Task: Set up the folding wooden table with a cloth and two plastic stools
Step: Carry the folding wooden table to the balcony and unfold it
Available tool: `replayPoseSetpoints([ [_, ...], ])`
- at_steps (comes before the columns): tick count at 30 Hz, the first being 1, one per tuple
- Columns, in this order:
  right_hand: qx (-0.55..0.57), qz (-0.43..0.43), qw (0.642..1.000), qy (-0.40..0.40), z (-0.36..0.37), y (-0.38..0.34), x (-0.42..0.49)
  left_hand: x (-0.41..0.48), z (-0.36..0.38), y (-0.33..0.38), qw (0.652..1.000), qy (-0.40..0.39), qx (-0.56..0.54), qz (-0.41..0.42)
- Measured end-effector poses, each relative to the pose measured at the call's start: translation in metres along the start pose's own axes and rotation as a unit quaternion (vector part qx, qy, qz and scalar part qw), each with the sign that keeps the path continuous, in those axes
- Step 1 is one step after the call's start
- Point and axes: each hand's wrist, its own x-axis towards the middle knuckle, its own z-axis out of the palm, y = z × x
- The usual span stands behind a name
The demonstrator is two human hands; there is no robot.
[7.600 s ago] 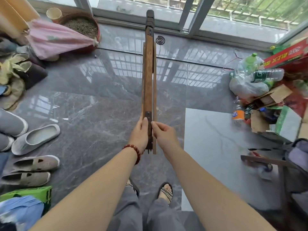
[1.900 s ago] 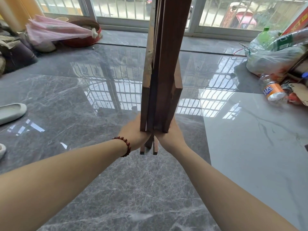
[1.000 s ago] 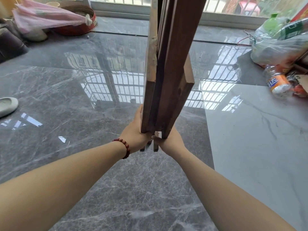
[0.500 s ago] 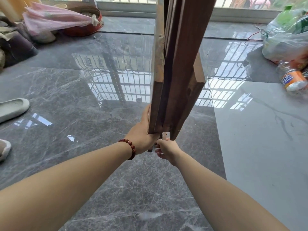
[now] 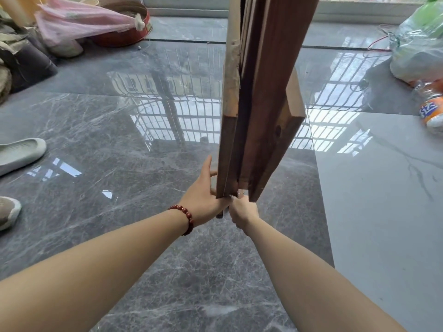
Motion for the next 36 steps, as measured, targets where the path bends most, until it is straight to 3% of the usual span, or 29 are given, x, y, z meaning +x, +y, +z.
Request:
replayPoseSetpoints([
  [3, 0.064, 0.043, 0.997, -0.006, 0.001, -0.003, -0.002, -0.003, 0.009, -0.022, 0.994, 0.012, -0.037, -0.1],
  [7, 0.02, 0.008, 1.0, -0.014, 0.003, -0.001, 0.001, 0.005, 0.037, -0.019, 0.966, 0.032, -0.084, -0.243],
  [11, 0.018, -0.007, 0.999, -0.027, -0.004, 0.0, 0.001, 0.019, 0.059, -0.007, 0.926, 0.068, -0.216, -0.302],
  [15, -0.015, -0.015, 0.999, -0.042, -0.005, -0.003, -0.002, 0.022, 0.061, -0.019, 0.927, 0.124, -0.244, -0.257],
  [20, -0.035, -0.019, 0.998, -0.056, -0.009, -0.005, -0.003, 0.02, 0.061, -0.027, 0.963, 0.097, -0.145, -0.205],
  [31, -0.045, -0.003, 0.998, -0.053, -0.012, -0.006, -0.007, 0.017, 0.065, -0.03, 0.978, 0.083, -0.106, -0.158],
  [36, -0.064, -0.005, 0.996, -0.054, -0.017, -0.008, -0.01, 0.014, 0.062, -0.024, 0.98, 0.056, -0.065, -0.177],
])
